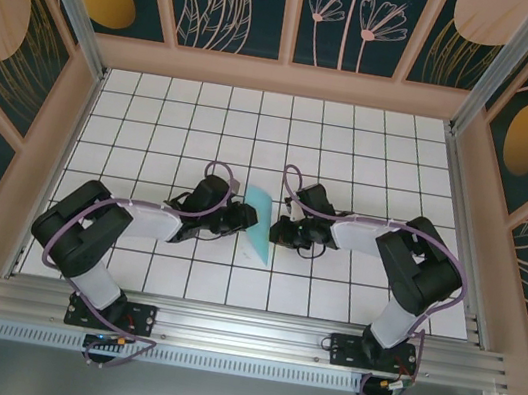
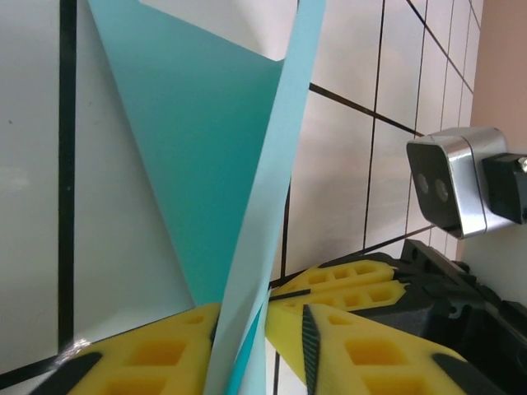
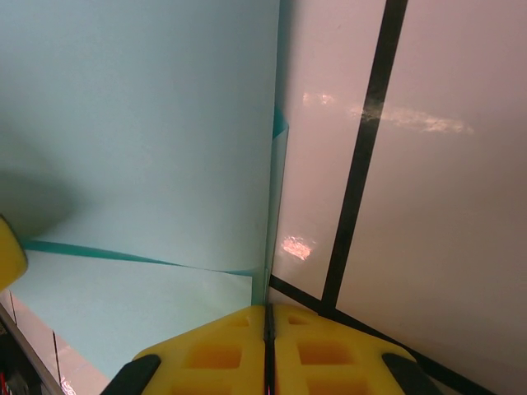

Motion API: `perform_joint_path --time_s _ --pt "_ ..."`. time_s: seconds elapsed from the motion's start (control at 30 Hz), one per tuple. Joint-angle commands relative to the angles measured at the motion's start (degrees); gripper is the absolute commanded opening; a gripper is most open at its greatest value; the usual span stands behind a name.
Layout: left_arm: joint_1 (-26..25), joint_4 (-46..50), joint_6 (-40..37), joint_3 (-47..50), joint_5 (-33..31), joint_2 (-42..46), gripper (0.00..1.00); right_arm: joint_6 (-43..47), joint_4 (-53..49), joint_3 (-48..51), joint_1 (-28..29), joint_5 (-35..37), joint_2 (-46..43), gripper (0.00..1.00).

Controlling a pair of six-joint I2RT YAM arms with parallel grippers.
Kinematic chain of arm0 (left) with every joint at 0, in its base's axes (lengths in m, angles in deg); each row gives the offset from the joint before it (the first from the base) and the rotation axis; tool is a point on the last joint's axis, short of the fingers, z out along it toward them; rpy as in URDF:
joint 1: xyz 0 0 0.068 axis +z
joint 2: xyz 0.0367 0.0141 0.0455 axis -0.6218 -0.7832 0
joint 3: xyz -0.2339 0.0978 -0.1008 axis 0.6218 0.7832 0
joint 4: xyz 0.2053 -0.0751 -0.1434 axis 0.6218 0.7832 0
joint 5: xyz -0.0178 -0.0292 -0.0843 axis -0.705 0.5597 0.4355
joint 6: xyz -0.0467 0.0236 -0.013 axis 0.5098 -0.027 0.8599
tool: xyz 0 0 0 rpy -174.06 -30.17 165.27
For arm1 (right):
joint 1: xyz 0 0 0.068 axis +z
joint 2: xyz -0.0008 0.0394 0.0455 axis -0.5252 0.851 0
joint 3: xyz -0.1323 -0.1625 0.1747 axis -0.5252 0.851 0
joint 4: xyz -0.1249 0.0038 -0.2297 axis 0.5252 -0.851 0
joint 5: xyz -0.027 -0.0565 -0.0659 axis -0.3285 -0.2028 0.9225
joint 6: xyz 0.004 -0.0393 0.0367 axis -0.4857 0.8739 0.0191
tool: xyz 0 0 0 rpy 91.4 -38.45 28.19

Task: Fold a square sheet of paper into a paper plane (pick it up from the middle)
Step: Fold the wing for the fifth time at the center of the table.

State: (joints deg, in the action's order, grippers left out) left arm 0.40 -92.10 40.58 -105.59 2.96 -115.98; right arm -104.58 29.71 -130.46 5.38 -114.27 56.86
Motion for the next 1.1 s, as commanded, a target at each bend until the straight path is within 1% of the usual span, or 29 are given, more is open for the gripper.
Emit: perform_joint_path --time_s 0.0,0.1,0.17,0.27,0.37,0.43,0.53,0.6,0.63,0.7,0.77,0.87,1.07 --pt "-0.28 -1.43 0.55 -0.9 0.49 -0.94 0.24 0.12 1.51 -0.88 0.29 2.91 2.51 0.12" --pt "-0.22 -0.49 1.67 -0.85 -0.98 -1.42 0.12 -0.19 2.39 -0.44 0.38 3.58 0.67 0.14" --pt "-0.22 0.19 2.25 -1.21 -1.41 -1.81 0.07 -0.31 3.97 0.78 0.62 4.75 -1.88 0.17" --pt "-0.27 0.51 3.27 -1.21 -2.02 -2.0 0.03 -0.16 6.26 3.36 1.55 9.4 -7.09 0.28" --pt "-0.21 1.48 4.2 -1.21 -2.89 -1.79 0.01 1.32 7.66 6.04 3.61 15.89 -12.13 0.35" --pt "-0.28 2.11 4.31 -1.53 -3.01 -1.65 0.01 2.69 9.27 8.44 5.38 20.45 -14.92 0.35" --pt "-0.27 3.3 3.7 -2.24 -2.94 -1.53 0.02 6.88 17.66 14.89 9.43 25.8 -18.77 0.34" --pt "-0.23 4.46 3.34 -2.77 -3.29 -1.41 0.01 12.62 28.03 20.21 14.14 30.43 -21.02 0.35" --pt "-0.23 4.61 3.34 -2.84 -3.31 -1.39 0.02 14.67 31.23 22.12 16.01 33.03 -21.55 0.36" --pt "-0.27 5.22 3.11 -3.01 -3.46 -1.25 0.02 18.1 36.61 25.06 18.69 37.18 -21.6 0.37" --pt "-0.22 5.26 3.08 -3.05 -3.55 -1.28 0.02 23.23 40.84 26.67 21.4 38.0 -20.67 0.38" --pt "-0.23 5.24 3.11 -3.16 -3.4 -1.62 0.02 30.23 42.31 25.38 26.33 43.13 -17.03 0.39" --pt "-0.19 5.52 2.77 -3.49 -3.24 -1.6 0.02 36.89 43.01 21.66 29.88 50.65 -8.15 0.4"
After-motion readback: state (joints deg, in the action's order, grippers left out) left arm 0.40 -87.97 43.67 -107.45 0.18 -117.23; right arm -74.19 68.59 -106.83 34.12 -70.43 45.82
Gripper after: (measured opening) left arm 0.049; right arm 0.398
